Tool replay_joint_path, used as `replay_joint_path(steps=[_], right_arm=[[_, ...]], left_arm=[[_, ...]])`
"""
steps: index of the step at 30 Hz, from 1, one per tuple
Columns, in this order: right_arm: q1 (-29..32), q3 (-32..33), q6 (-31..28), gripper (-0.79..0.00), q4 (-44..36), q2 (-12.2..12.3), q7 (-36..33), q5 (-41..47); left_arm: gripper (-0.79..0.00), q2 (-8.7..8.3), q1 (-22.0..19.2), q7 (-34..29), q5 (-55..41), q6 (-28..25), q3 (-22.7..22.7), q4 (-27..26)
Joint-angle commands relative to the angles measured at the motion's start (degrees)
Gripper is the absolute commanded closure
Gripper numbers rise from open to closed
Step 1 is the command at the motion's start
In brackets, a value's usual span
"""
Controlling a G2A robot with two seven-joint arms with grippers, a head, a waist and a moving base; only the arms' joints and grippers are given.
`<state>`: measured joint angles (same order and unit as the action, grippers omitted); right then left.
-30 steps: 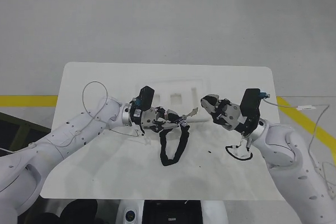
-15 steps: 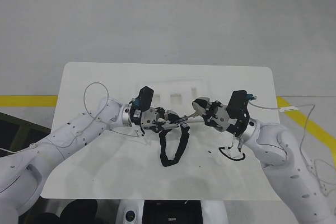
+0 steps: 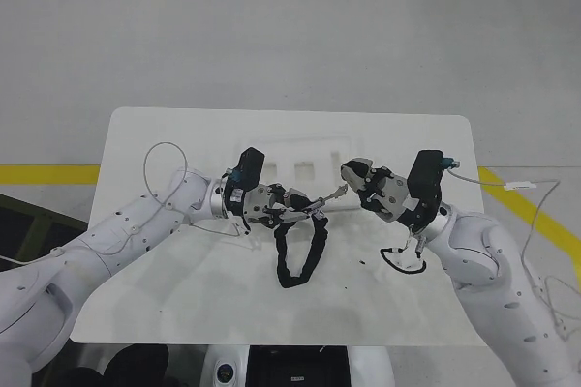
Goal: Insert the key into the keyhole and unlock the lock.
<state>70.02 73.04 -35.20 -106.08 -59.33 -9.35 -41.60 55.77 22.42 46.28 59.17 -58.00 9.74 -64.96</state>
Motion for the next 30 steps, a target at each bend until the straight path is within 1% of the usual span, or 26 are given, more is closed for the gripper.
replay_joint_path(steps=[1, 4, 8, 12, 14, 17, 20, 23, 24, 25, 27, 28, 30], right_arm=[[0.7, 0.8, -0.2, 0.0, -0.3, 0.2, -1.1, 0.1], [1.8, 2.1, -0.4, 0.0, -0.7, 0.4, -2.7, 0.0], [3.1, 3.4, 0.0, 0.0, -0.9, 0.5, -2.6, 0.3], [3.9, 3.8, 3.2, 0.0, -0.5, 0.5, -4.6, 1.3], [4.1, 4.1, 5.2, 0.0, -0.4, 0.5, -7.0, 2.3], [4.1, 4.2, 6.0, 0.0, -0.1, 0.7, -12.2, 5.3], [3.5, 4.0, 4.7, 0.0, 0.1, 0.9, -17.3, 7.5], [2.7, 3.1, 1.1, 0.0, 0.2, 1.1, -20.6, 8.3], [2.3, 2.6, 0.1, -0.151, 0.2, 1.1, -21.1, 8.0], [2.0, 2.2, -0.7, -0.24, 0.4, 1.1, -21.2, 8.0], [1.3, 1.2, -1.6, -0.348, 1.0, 1.0, -21.3, 7.4], [0.9, 0.6, -1.5, -0.36, 1.2, 0.9, -21.1, 7.2], [0.2, -0.5, -1.6, -0.357, 1.5, 0.7, -20.7, 6.5]], left_arm=[[0.0, -0.12, -0.1, 0.0, -0.3, 0.0, 0.0, 0.1], [0.0, -0.38, -0.2, 0.0, -0.9, 0.0, 0.0, 0.0], [0.0, -0.77, -0.3, 0.0, -1.3, 0.0, 0.0, -0.3], [0.0, -1.09, -0.2, 0.0, -1.5, 0.0, 0.0, -0.6], [0.0, -1.24, -0.2, 0.0, -1.5, 0.0, 0.0, -0.7], [0.0, -1.44, -0.2, 0.0, -1.7, 0.0, 0.1, -0.8], [0.0, -1.65, -0.2, 0.0, -1.7, 0.0, 0.4, -1.2], [0.0, -1.86, 0.0, 0.0, -1.6, 0.0, 1.0, -1.6], [0.0, -1.91, 0.0, 0.0, -1.5, 0.0, 1.2, -1.9], [0.0, -1.96, 0.1, 0.0, -1.4, 0.0, 1.4, -2.1], [0.0, -2.03, 0.2, 0.0, -1.2, 0.0, 1.7, -2.5], [0.0, -2.05, 0.2, 0.0, -1.0, 0.0, 1.8, -2.5], [0.0, -2.06, 0.3, 0.0, -0.8, 0.0, 2.0, -2.8]])
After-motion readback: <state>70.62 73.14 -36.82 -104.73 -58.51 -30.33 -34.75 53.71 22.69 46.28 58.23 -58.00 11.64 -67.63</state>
